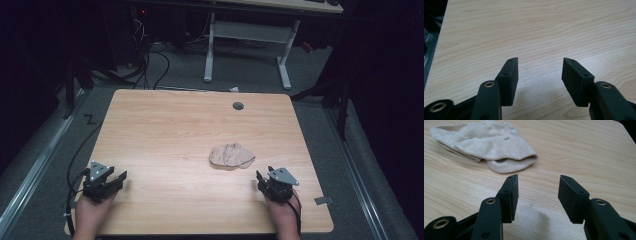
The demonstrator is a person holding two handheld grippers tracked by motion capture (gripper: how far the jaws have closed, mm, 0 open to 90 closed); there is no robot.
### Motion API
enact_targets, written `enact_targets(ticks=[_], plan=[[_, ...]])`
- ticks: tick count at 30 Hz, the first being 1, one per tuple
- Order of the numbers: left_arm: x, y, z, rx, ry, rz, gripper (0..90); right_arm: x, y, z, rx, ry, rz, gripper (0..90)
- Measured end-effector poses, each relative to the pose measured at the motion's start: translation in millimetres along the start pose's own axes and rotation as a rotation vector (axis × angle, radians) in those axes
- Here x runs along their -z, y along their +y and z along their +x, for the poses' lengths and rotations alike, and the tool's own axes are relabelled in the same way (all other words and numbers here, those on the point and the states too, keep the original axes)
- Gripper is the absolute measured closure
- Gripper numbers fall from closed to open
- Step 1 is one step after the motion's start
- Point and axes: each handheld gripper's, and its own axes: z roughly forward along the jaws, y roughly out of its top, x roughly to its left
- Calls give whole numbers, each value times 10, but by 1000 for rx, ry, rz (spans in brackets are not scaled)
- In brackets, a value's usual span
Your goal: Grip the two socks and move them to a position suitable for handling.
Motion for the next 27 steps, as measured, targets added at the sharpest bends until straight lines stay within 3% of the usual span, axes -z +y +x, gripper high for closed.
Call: enact_targets(ticks=[6, 12, 21, 27], plan=[[0, 11, -9, 13, -39, 8, 475, -11, 12, 40, 15, 16, 3, 510], [-21, 14, -35, 4, -60, 13, 444, -27, 196, 179, 45, 86, -17, 518], [-28, 13, -44, -3, -84, 17, 434, -152, 371, 300, 63, 146, 41, 522], [-29, 22, -55, -10, -83, 10, 431, -222, 459, 366, 81, 158, 64, 507]])
